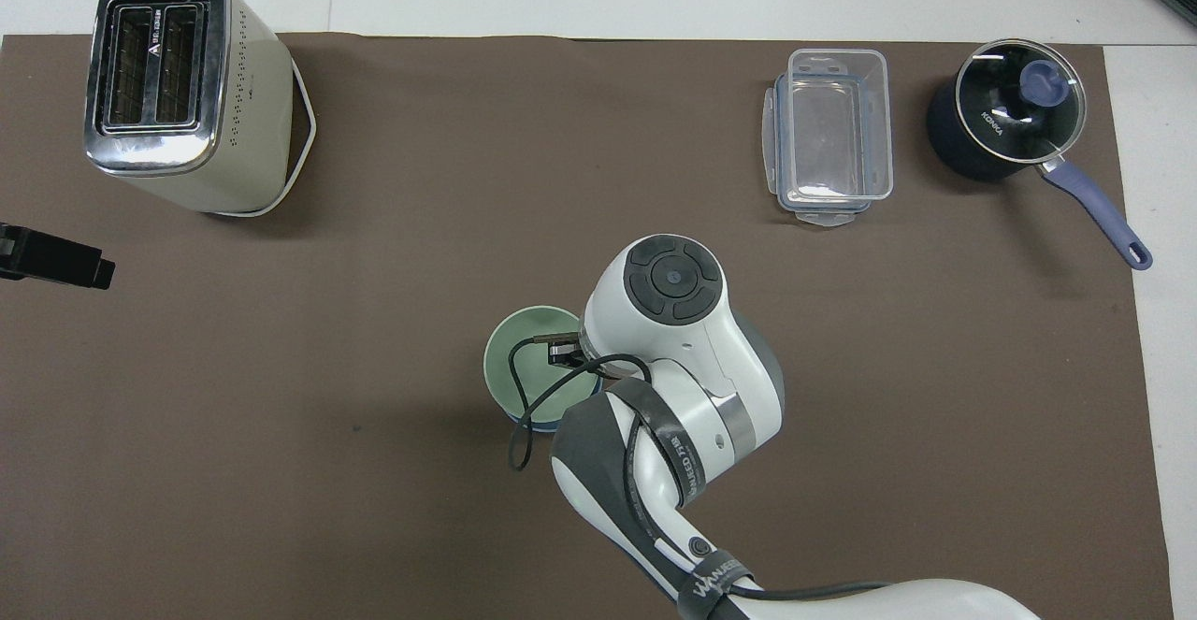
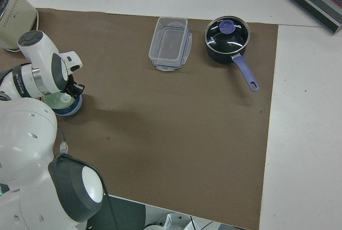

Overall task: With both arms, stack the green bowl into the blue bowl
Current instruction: 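Lower the green bowl into the blue bowl and open the right gripper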

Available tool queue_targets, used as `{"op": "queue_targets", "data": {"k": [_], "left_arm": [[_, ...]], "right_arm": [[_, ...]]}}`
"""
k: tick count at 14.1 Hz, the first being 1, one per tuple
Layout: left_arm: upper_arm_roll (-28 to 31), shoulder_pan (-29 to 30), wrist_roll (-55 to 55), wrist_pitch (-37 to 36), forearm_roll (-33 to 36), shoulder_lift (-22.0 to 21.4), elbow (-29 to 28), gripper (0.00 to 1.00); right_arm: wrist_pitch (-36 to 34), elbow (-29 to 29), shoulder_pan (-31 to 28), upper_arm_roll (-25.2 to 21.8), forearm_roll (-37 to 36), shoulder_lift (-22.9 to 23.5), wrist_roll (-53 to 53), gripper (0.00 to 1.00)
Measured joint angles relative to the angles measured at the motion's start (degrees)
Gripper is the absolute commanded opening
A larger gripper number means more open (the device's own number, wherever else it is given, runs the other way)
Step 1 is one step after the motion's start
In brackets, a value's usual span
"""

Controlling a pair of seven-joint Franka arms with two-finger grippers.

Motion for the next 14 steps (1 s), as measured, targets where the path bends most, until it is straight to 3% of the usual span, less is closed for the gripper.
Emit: {"op": "queue_targets", "data": {"k": [7, 11, 14], "left_arm": [[0.0, 0.0, 0.0, 0.0, 0.0, -0.11, -0.16, 1.0], [0.0, 0.0, 0.0, 0.0, 0.0, -0.11, -0.17, 1.0], [0.0, 0.0, 0.0, 0.0, 0.0, -0.11, -0.17, 1.0]], "right_arm": [[0.16, -0.22, 0.02, 0.0, 0.0, 0.6, -0.03, 0.0], [0.15, -0.36, 0.02, 0.01, -0.01, 0.61, -0.05, 0.45], [-0.2, -0.36, 0.16, 0.1, -0.01, 0.61, -0.05, 0.86]]}}
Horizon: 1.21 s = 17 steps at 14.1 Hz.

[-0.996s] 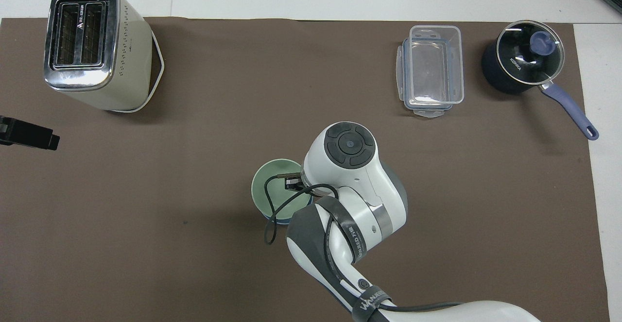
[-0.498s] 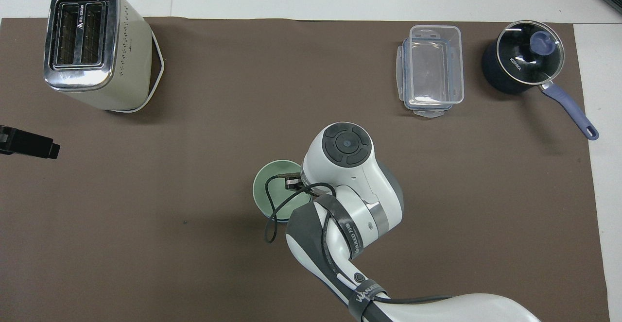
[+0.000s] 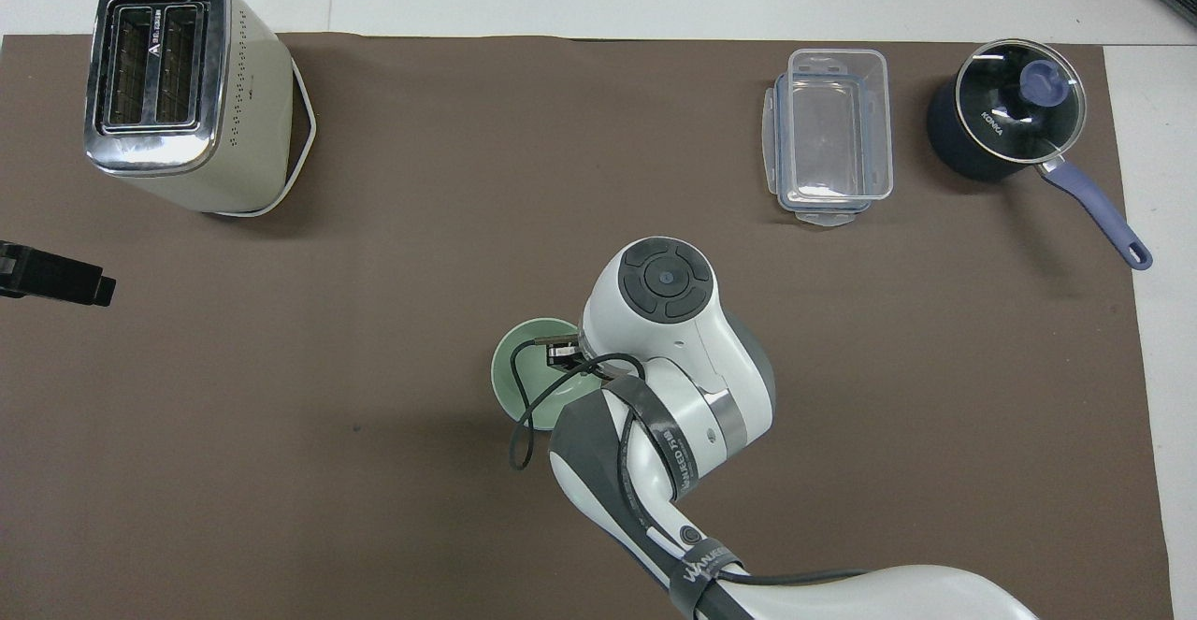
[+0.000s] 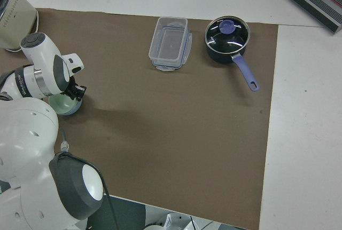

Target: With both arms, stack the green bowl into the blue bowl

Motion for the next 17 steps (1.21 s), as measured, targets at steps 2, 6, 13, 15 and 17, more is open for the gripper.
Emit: {"op": "queue_targets", "data": {"k": [2, 6, 13, 15, 17], "left_arm": [[0.0, 0.0, 0.0, 0.0, 0.0, 0.0, 0.0, 1.0], [-0.03, 0.0, 0.0, 0.0, 0.0, 0.0, 0.0, 1.0], [0.13, 0.08, 0.0, 0.0, 0.0, -0.08, 0.0, 1.0], [0.09, 0.07, 0.0, 0.0, 0.0, -0.08, 0.0, 1.0], [0.11, 0.07, -0.01, 0.0, 0.0, -0.08, 0.0, 1.0]], "right_arm": [[-0.18, 0.02, 0.48, 0.1, 0.0, -0.14, 0.0, 1.0], [-1.75, 0.39, -0.06, -0.5, -0.09, -3.39, 0.02, 1.0], [-7.03, 0.59, -11.6, -1.07, -8.27, -13.16, -0.11, 1.0], [-7.35, 0.75, -15.08, -1.17, -8.64, -14.83, -0.35, 1.0], [-8.96, 1.42, -18.84, -1.26, -8.81, -17.09, -2.12, 1.0]]}}
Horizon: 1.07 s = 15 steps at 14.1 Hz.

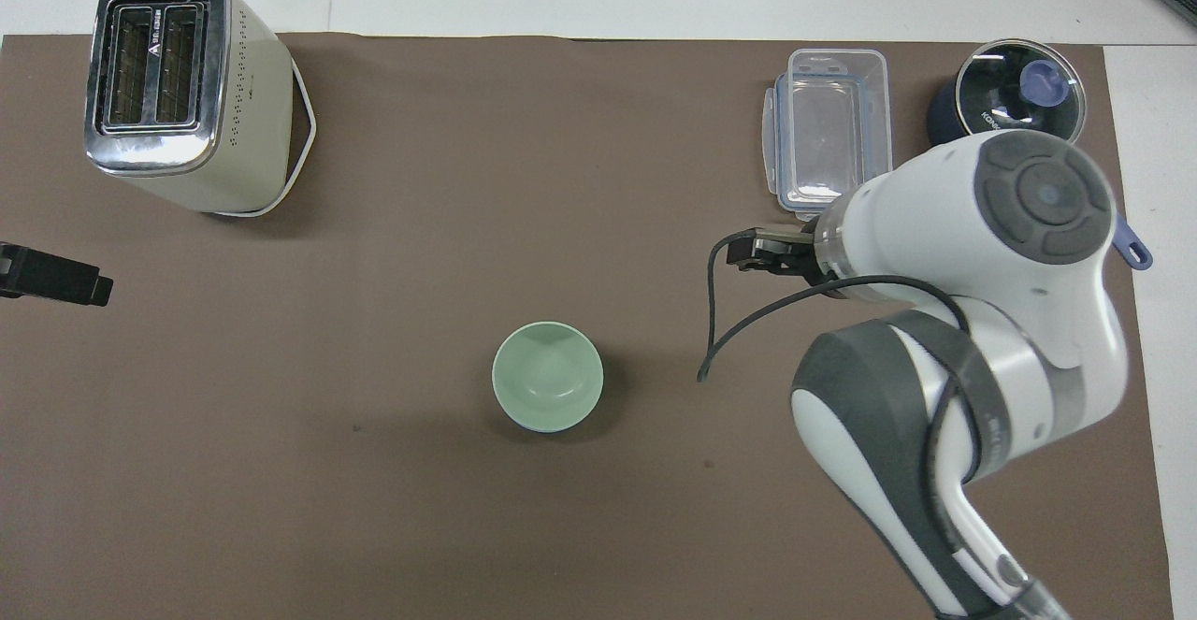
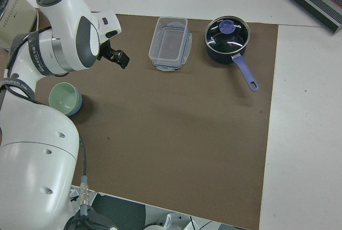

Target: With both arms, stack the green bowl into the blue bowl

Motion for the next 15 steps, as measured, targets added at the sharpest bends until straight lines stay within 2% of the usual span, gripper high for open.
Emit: {"op": "queue_targets", "data": {"k": [6, 11, 15], "left_arm": [[0.04, 0.0, 0.0, 0.02, 0.0, -0.01, 0.0, 1.0], [0.06, 0.0, 0.0, 0.02, 0.0, -0.01, 0.0, 1.0], [0.11, 0.01, 0.0, 0.16, 0.0, -0.01, 0.0, 1.0]], "right_arm": [[-10.49, 4.98, -4.4, -0.28, -0.06, -6.47, -1.24, 1.0], [-19.87, 11.16, -10.22, -0.54, -0.1, -8.13, -3.83, 1.0], [-23.96, 12.13, -14.67, -1.55, -0.2, -9.44, -11.51, 1.0]]}}
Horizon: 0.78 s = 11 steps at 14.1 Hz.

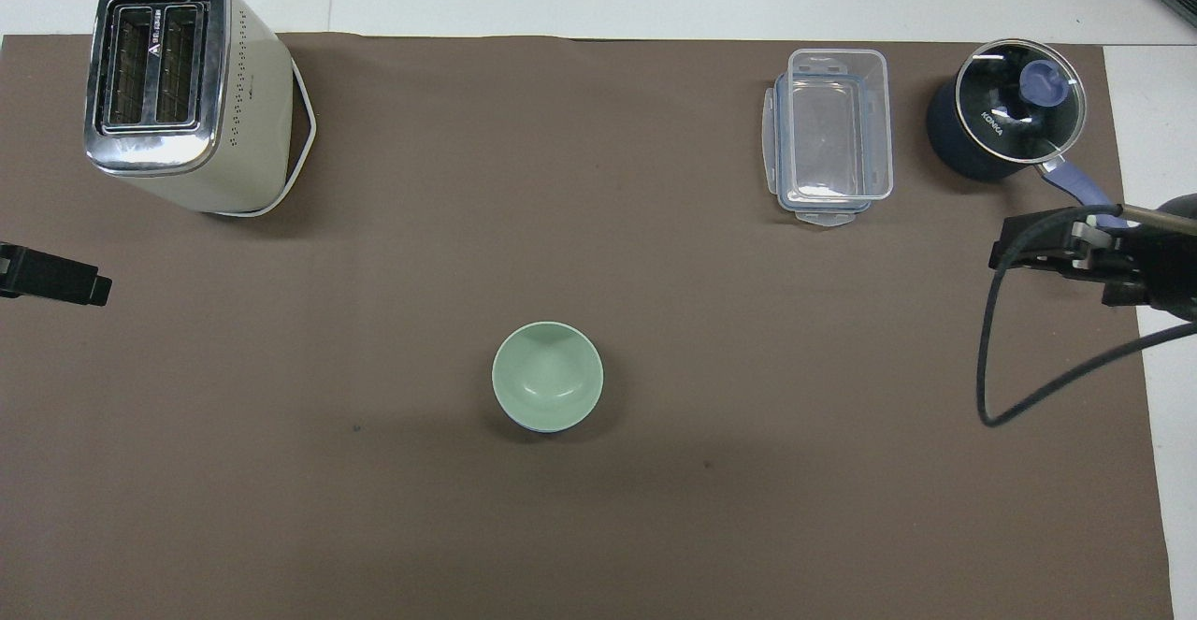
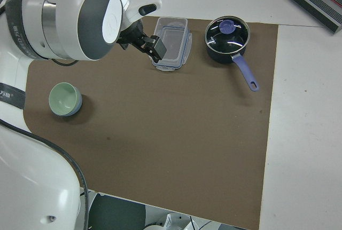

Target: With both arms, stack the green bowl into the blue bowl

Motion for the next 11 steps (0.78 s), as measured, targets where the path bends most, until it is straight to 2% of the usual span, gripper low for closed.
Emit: {"op": "queue_targets", "data": {"k": [3, 11], "left_arm": [[0.02, 0.01, 0.0, 0.0, 0.0, 0.0, 0.0, 1.0], [0.04, 0.02, -0.01, 0.01, 0.0, 0.0, 0.0, 1.0]], "right_arm": [[-1.15, 0.01, -0.94, -3.15, -0.12, -0.29, -6.77, 1.0], [-2.66, -1.2, -0.95, -3.4, -0.35, 0.29, -7.43, 1.0]]}}
